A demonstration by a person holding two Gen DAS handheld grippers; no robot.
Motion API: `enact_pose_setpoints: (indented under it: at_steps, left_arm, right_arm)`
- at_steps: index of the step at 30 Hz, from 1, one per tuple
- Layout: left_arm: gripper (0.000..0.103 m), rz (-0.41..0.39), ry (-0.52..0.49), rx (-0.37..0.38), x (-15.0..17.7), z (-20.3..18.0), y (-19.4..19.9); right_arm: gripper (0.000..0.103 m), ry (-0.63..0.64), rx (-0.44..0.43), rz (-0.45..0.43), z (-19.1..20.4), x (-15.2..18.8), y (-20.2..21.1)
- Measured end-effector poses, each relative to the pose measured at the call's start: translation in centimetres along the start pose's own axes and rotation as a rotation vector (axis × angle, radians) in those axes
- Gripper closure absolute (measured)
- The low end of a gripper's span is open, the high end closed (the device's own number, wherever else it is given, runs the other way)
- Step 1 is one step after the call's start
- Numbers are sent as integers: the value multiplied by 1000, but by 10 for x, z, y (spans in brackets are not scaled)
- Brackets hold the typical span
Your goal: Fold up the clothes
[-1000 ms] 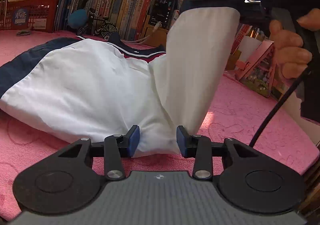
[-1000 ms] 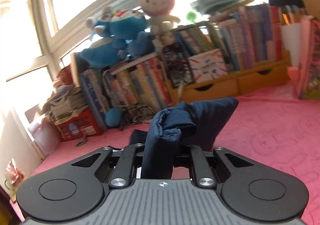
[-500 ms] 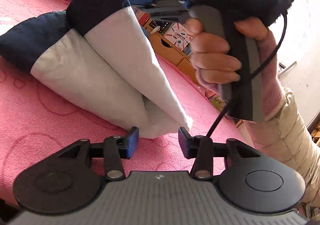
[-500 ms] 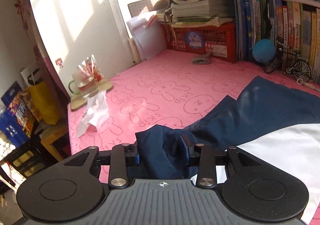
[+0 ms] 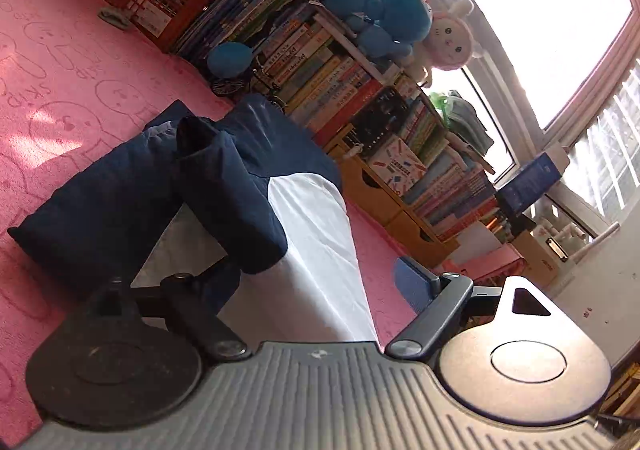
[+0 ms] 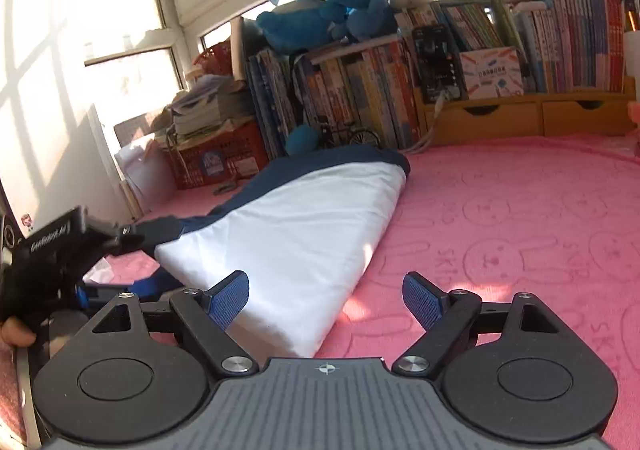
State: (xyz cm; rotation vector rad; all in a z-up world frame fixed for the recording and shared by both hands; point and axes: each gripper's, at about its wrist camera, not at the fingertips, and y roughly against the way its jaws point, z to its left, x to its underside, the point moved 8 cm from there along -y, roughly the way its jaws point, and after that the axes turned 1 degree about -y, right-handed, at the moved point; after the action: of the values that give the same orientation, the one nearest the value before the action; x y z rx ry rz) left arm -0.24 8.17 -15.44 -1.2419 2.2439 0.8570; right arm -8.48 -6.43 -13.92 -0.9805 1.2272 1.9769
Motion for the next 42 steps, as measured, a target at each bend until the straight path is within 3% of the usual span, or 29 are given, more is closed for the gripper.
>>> enact_pose_setpoints:
  at_steps: [2, 6, 8, 10, 15, 18, 22, 23, 25, 26, 29, 32, 33, 34, 35, 37, 39, 42]
  left_arm:
    - [21, -11, 28, -62, -8, 5, -19]
    - [76, -93, 63, -163, -26, 33, -8]
    - [84, -137, 58, -173, -31, 38, 1]
    - [87, -180, 25, -208, -35, 41, 11]
    - [87, -236, -39, -268, -43, 48, 27]
    - [87, -287, -109, -348, -48, 50, 39]
    - [87, -279, -123, -382, -49, 60, 51]
    - [87, -259, -115, -382, -46, 62, 52]
    - [85, -201, -34, -275, -38, 60, 51]
    - [79, -171, 6, -222, -35, 58, 51]
    - [26, -113, 66, -104, -29, 46, 37]
    - [23, -80, 67, -133, -28, 41, 8]
    - [32, -88, 71, -164, -30, 44, 0]
    - [48, -95, 76, -196, -33, 47, -7]
    - [79, -119, 79, -229, -39, 50, -8]
    - [89, -159, 103, -205, -51, 48, 0]
    - [97, -265, -36, -253, -61, 30, 26]
    - [97, -367, -232, -329, -59, 12, 55]
  right_arm:
    - [19, 7, 31, 15, 12, 19, -8]
    - [21, -30, 93, -31, 29, 25, -33]
    - [29, -9, 171, -39, 29, 23, -47]
    - [45, 18, 254, -46, 29, 22, -62]
    - [63, 142, 323, -64, 42, 29, -70]
    - [78, 241, 349, -89, 55, 29, -70]
    - [82, 347, 396, -130, 59, 28, -68]
    - [82, 369, 399, -131, 58, 28, -69]
    - [82, 376, 397, -125, 58, 29, -71]
    - [82, 375, 395, -121, 57, 29, -71]
    - [82, 373, 394, -116, 57, 29, -72]
    - [82, 390, 401, -116, 58, 29, -73]
    - [82, 393, 403, -116, 59, 29, -73]
    - [82, 395, 405, -116, 59, 29, -73]
    - [82, 393, 408, -116, 58, 29, -73]
    - [82, 392, 410, -114, 58, 29, -73]
    - [82, 402, 412, -118, 59, 29, -73]
    - [82, 436, 415, -130, 64, 32, -73]
